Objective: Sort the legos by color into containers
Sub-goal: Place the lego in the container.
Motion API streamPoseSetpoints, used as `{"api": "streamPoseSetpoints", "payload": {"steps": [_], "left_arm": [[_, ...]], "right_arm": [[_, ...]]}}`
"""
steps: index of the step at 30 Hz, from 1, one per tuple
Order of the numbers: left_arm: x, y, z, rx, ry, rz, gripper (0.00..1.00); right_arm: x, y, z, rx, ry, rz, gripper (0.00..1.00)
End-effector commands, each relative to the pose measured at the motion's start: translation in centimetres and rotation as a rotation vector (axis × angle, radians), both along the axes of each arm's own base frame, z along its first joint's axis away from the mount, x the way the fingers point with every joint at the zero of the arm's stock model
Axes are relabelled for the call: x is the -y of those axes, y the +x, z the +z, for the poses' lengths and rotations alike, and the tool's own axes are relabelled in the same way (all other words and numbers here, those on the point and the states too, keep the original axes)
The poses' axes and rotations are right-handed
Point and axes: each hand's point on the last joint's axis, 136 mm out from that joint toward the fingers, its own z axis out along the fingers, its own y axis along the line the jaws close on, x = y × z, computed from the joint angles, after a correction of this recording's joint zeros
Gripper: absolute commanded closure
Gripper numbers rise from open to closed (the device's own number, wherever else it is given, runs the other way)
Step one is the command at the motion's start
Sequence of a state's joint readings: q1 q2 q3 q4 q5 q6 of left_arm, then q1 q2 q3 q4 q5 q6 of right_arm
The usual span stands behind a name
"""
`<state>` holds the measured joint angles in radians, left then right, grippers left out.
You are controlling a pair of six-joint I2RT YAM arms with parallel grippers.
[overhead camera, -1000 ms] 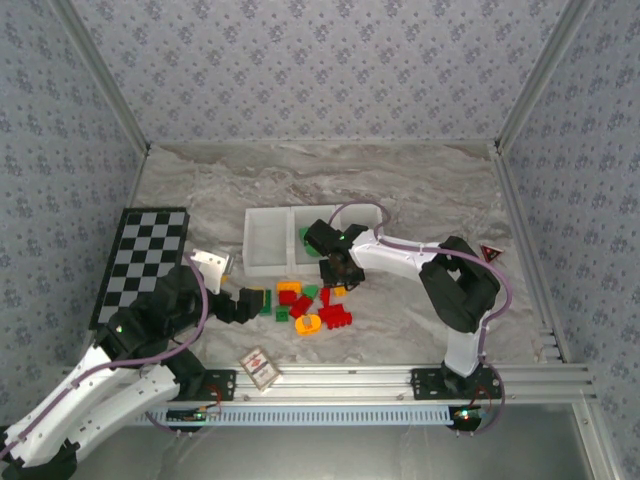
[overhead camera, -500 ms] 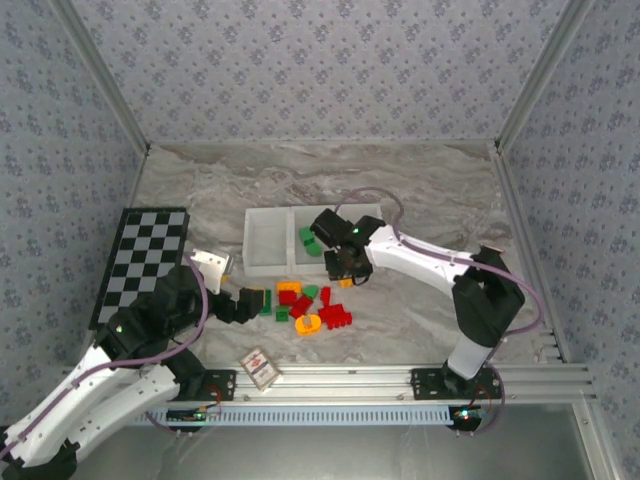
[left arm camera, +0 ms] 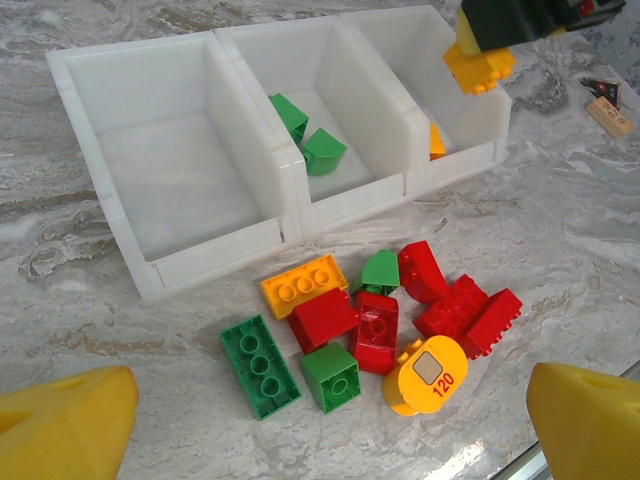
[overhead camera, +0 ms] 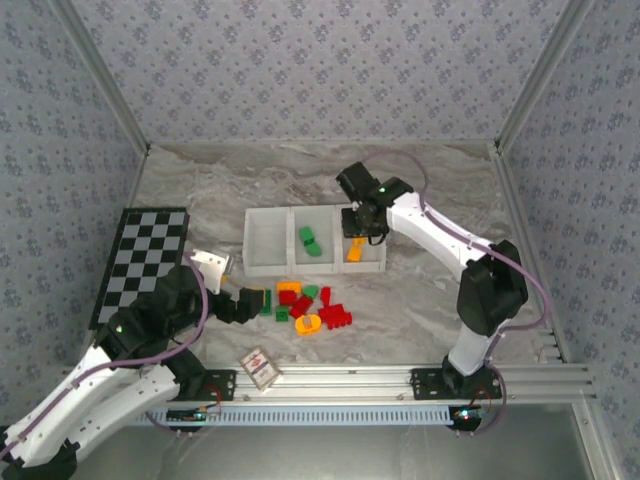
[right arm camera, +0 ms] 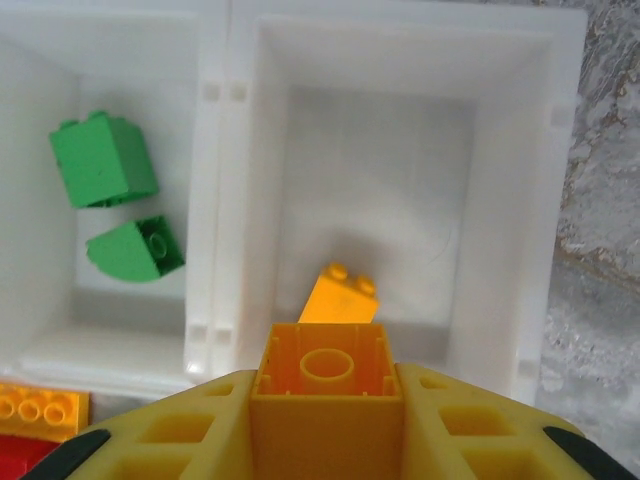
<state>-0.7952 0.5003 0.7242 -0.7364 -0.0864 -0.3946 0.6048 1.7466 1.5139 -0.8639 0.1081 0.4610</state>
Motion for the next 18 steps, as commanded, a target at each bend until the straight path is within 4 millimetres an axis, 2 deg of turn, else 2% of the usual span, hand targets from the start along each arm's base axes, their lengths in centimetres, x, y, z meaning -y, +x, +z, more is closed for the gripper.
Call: {"api": "streamPoseSetpoints", "payload": {"steps": [1, 9, 14, 18], "left_arm": [[0.4, 0.0, 0.2, 0.003, -0.012, -0.01, 0.0], [0.3, 0.0, 0.1, 0.004, -0.008, -0.004, 0.0], [0.3, 0.0, 0.1, 0.002, -0.008, -0.006, 0.0], [0.3, 0.0, 0.1, 0.0, -0.008, -0.006, 0.0]], "right_arm": [[-0.2, 1.8, -0.1, -0.012, 0.021, 0.031, 0.64], [-1.3, 5.1, -2.5, -0.055, 0.075, 0.016, 0.64], [-1.7, 6.0, -3.9, -0.083, 0.098, 0.006, 0.63], [-1.8, 6.1, -4.7, -0.095, 0.102, 0.0, 0.57]]}}
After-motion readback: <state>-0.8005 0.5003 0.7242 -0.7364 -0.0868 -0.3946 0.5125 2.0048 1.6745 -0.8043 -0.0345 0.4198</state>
